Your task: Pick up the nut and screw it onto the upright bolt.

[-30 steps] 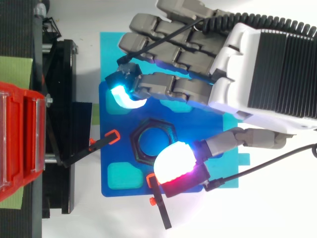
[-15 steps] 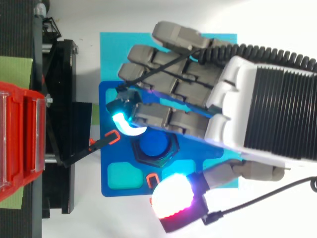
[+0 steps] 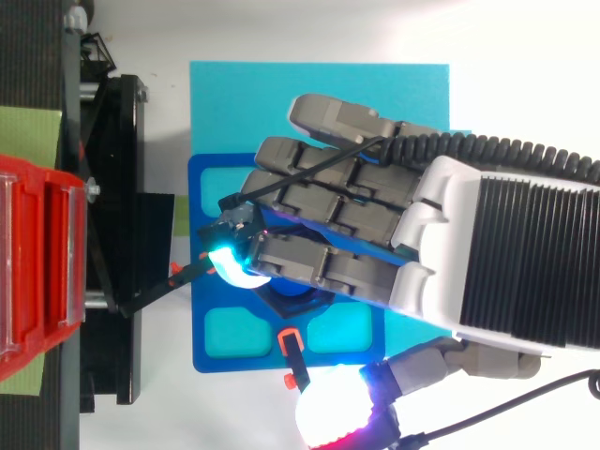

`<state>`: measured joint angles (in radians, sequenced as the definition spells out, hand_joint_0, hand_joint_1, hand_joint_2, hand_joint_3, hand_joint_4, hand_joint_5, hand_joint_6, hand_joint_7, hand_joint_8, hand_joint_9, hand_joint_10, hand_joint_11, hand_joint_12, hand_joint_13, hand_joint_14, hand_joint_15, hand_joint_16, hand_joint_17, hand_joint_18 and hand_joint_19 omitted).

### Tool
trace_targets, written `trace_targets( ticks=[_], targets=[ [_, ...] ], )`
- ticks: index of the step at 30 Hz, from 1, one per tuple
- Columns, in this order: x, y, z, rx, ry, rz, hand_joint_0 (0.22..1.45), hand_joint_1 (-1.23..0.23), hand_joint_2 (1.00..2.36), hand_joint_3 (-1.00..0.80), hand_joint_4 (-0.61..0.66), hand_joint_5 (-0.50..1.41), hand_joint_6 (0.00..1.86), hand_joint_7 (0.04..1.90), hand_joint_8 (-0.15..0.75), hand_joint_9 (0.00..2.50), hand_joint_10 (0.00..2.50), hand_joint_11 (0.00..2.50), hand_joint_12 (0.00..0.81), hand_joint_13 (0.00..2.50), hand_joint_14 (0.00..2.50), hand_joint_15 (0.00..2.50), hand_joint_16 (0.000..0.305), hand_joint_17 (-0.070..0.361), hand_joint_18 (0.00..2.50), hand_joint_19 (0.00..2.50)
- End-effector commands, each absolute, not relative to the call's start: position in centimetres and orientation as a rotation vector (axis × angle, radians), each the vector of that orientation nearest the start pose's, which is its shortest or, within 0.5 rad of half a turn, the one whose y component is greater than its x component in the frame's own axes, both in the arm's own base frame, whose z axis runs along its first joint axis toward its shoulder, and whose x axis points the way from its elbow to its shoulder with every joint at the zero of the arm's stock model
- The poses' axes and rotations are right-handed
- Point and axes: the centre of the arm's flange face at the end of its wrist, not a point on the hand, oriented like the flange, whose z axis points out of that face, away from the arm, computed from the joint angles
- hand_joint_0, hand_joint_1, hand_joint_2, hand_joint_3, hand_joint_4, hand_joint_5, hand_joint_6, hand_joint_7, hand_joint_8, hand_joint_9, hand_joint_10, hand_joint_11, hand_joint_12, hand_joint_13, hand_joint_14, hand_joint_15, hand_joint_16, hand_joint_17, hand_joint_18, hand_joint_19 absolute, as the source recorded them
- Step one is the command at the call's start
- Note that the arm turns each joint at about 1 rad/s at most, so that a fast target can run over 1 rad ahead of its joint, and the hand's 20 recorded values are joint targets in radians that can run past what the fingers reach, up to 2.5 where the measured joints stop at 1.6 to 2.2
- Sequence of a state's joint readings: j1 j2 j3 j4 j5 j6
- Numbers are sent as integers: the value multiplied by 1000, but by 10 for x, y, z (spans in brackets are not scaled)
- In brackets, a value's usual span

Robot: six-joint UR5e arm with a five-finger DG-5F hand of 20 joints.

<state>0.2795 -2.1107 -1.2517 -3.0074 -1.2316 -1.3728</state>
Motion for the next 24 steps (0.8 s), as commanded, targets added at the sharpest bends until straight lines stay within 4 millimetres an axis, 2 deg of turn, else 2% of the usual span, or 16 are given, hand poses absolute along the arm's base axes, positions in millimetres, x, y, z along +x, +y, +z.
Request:
trace_targets(
  ticks=[1, 10, 16, 21, 24],
  targets=[
    [705, 28, 334, 190, 1643, 82, 480, -175, 1000, -500, 322, -84, 503, 1136, 255, 500, 0, 0, 326, 425, 0, 0, 34, 77, 50, 0],
    [706, 18, 334, 183, 1644, 61, 489, -199, 1000, -500, 306, -68, 502, 1231, 265, 580, 0, 0, 312, 503, 0, 0, 32, 72, 127, 0],
    [705, 9, 333, 180, 1656, 45, 526, -306, 1000, -500, 256, -22, 502, 1373, 282, 915, 0, 0, 256, 734, 0, 0, 25, 57, 404, 0],
    [703, -1, 331, 184, 1674, 32, 536, -331, 1000, -500, 200, 6, 500, 1481, 291, 1071, 0, 0, 235, 843, 0, 0, 22, 49, 533, 0],
    [702, -5, 330, 183, 1683, 28, 540, -338, 1000, -500, 173, 10, 526, 1482, 289, 1141, 0, 0, 223, 895, 0, 0, 20, 45, 593, 18]
  ],
)
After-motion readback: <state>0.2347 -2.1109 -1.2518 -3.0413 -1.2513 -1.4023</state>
